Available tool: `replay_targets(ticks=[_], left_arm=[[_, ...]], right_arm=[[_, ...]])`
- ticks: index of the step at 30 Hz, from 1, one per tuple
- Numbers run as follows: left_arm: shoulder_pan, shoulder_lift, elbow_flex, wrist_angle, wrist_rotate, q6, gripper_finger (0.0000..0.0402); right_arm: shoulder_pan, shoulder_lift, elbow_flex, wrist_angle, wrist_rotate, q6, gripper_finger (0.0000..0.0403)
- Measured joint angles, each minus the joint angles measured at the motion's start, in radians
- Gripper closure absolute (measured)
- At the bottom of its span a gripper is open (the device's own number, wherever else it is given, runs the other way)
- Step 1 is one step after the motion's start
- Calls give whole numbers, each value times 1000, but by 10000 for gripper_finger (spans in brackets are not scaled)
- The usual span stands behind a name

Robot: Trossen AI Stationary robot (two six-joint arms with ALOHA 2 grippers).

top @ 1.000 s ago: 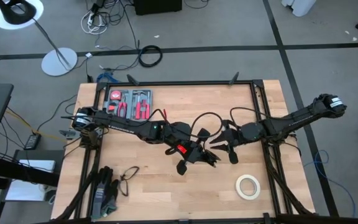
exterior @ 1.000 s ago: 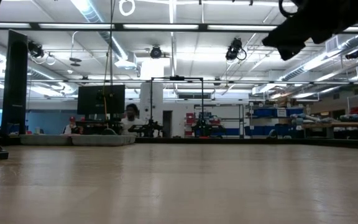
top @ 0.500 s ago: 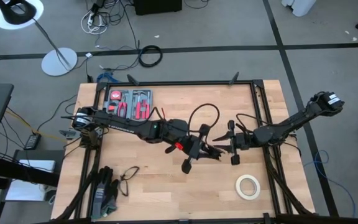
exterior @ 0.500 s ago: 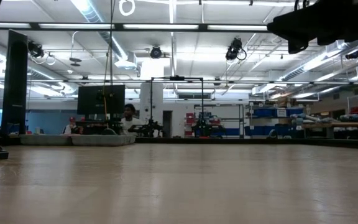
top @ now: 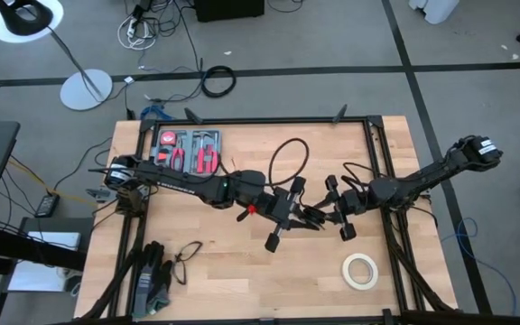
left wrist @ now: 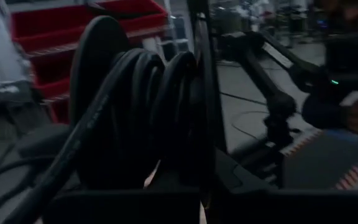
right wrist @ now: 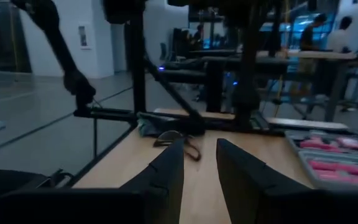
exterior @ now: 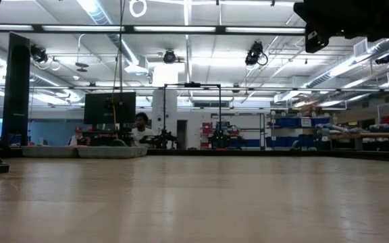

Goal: Coil cords
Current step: Coil the black wire onto the spool

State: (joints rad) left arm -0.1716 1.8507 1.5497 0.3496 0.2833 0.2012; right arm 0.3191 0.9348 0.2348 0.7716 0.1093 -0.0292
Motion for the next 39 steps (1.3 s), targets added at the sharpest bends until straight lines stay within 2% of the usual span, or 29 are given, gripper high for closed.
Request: replay_targets(ticks=[4, 9, 13, 22, 28, 39], left_arm=[[-19, 10, 0, 43, -82, -1, 401], [-44, 21, -1, 66, -148, 7, 401], [-53, 22, -1, 90, -158, 28, 401], [-65, 22, -1, 96, -159, 55, 401], [-74, 23, -1, 103, -154, 57, 401], [-74, 23, -1, 79, -148, 83, 401]], right_arm=[[21, -1, 0, 38, 43, -79, 308], [61, -2, 1, 156, 195, -214, 308], [66, -2, 24, 220, 256, -334, 308], [50, 69, 151, 186, 282, -486, 307], [0, 121, 170, 188, 263, -466, 308], [-16, 159, 170, 230, 201, -446, 309]])
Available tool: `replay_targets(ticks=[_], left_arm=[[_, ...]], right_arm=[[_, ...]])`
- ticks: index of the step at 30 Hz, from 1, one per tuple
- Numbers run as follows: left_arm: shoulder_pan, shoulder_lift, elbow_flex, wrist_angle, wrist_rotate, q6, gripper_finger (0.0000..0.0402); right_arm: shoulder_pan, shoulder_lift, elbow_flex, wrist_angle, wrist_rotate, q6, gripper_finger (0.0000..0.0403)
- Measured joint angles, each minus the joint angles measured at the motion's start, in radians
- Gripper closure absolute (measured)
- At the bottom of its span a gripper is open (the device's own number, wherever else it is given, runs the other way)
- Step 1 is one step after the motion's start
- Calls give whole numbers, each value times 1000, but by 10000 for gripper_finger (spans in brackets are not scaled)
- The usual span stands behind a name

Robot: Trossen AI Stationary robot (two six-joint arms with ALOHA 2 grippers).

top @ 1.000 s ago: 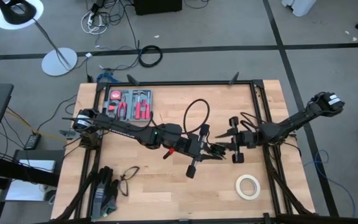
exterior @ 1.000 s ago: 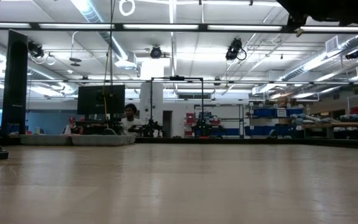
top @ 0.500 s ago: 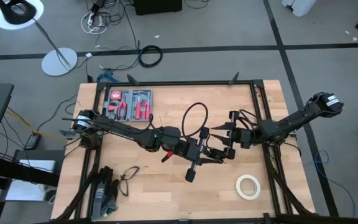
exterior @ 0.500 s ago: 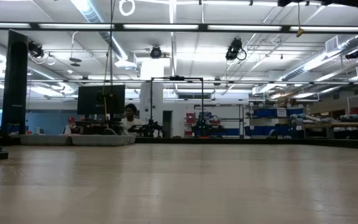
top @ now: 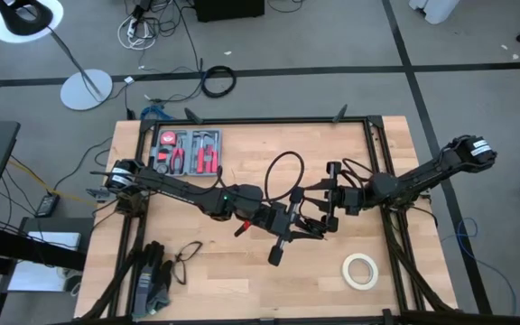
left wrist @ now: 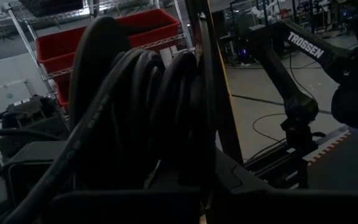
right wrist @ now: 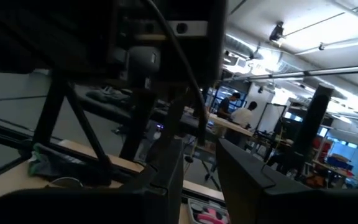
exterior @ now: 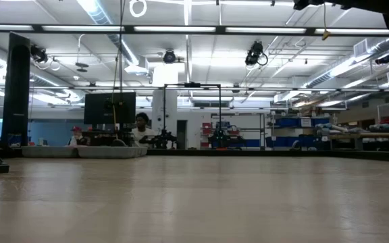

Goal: Coil cords
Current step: Coil the black wire onto the spool

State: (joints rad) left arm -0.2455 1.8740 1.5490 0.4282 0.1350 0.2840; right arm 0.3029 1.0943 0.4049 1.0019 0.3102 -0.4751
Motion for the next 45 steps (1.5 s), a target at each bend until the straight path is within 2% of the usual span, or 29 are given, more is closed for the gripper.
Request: replay_targets(ticks=[16, 19, 23, 31, 40, 45], left_arm=[[0, 0, 0, -17, -29, 26, 401], [0, 0, 0, -17, -30, 26, 401], [0, 0, 0, -16, -31, 26, 401], [0, 0, 0, -33, -40, 72, 401], [-2, 0, 1, -106, -58, 101, 401], [-4, 0, 1, -177, -59, 98, 401]], right_arm=[[-14, 1, 108, -140, -35, 4, 313], [-24, 1, 115, -149, -40, 28, 333], [-54, 1, 116, -187, -99, 79, 390], [-81, 1, 116, -282, -187, 172, 398], [-40, 0, 116, -391, -182, 229, 399], [-8, 0, 116, -466, -139, 246, 399]])
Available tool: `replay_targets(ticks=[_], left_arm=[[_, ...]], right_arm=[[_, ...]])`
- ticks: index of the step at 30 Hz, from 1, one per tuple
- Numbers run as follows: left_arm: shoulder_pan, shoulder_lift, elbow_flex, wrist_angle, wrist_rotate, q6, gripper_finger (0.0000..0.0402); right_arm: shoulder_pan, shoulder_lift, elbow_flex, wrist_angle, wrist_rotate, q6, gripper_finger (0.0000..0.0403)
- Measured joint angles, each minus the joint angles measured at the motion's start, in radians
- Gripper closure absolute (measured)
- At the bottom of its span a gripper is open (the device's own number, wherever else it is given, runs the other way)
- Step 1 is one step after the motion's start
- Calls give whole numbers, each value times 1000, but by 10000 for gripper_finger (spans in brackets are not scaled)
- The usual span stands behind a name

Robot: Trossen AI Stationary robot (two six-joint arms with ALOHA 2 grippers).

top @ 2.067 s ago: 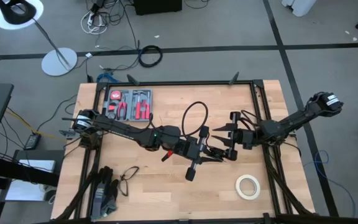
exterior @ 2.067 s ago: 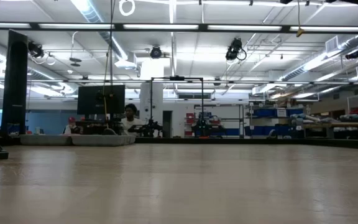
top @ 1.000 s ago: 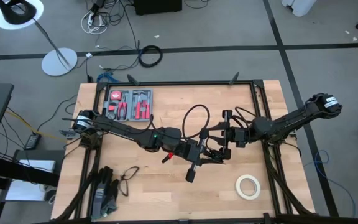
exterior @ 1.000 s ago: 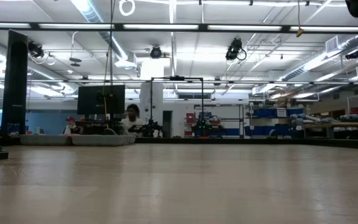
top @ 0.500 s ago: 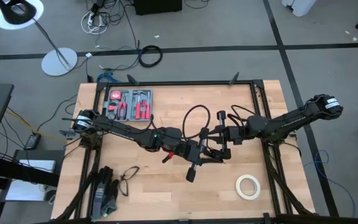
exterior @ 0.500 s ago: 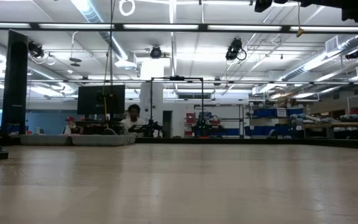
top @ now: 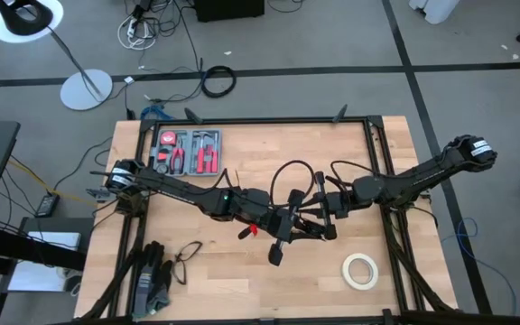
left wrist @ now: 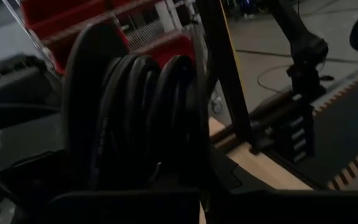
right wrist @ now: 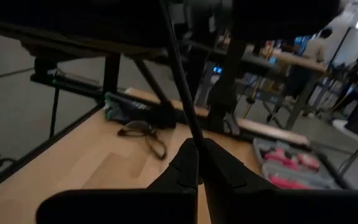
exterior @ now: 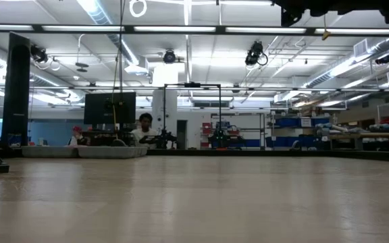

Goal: Coil cords
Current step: Coil the black wire onto the spool

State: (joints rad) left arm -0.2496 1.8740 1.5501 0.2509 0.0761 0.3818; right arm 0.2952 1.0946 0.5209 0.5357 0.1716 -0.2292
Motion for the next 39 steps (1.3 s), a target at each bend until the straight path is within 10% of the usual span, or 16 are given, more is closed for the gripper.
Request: replay_targets(ticks=[39], left_arm=[[-15, 0, 0, -400, -225, -245, 401]], right_arm=[[245, -3, -1, -311, 236, 250, 399]])
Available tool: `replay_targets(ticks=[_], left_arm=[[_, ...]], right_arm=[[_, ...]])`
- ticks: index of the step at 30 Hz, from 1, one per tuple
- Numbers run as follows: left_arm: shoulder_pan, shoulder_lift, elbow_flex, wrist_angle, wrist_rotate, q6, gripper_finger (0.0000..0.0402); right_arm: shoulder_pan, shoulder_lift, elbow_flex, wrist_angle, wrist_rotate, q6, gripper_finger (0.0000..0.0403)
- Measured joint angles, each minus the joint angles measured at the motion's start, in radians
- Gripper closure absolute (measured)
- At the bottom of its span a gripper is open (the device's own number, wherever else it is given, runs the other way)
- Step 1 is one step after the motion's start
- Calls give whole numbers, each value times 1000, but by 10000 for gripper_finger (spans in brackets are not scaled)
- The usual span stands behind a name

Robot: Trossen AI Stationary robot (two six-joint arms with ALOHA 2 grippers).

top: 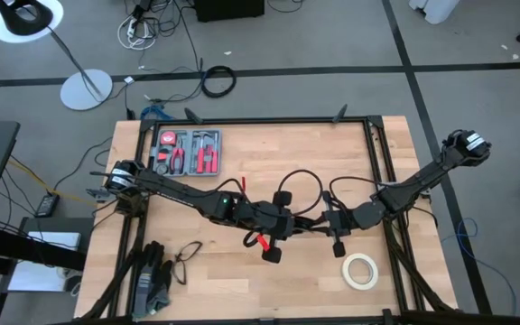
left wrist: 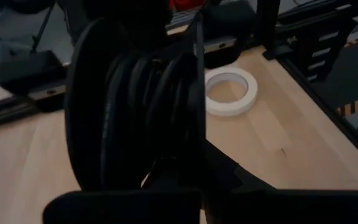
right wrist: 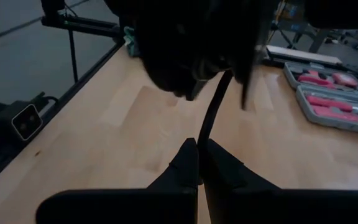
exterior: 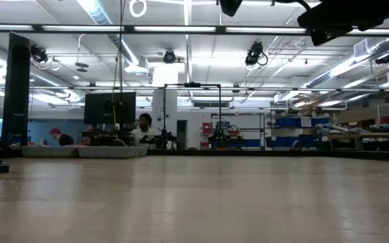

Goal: Coil cords
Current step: Coil the black wire onto the spool

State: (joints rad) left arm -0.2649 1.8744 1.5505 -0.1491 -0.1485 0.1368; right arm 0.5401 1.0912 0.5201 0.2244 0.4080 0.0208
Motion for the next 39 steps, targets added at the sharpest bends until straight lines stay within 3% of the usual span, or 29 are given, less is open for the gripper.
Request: replay_targets(ticks=[15, 31, 39], left_arm=[[0, 0, 0, -113, -23, -102, 401], [-5, 109, 2, -47, 21, -227, 401], [-9, 146, 2, -44, 34, -297, 401]], right_arm=[[10, -46, 0, -75, -3, 75, 399], [11, -47, -3, -92, -30, 209, 391], [10, -32, -3, -184, -55, 362, 391]])
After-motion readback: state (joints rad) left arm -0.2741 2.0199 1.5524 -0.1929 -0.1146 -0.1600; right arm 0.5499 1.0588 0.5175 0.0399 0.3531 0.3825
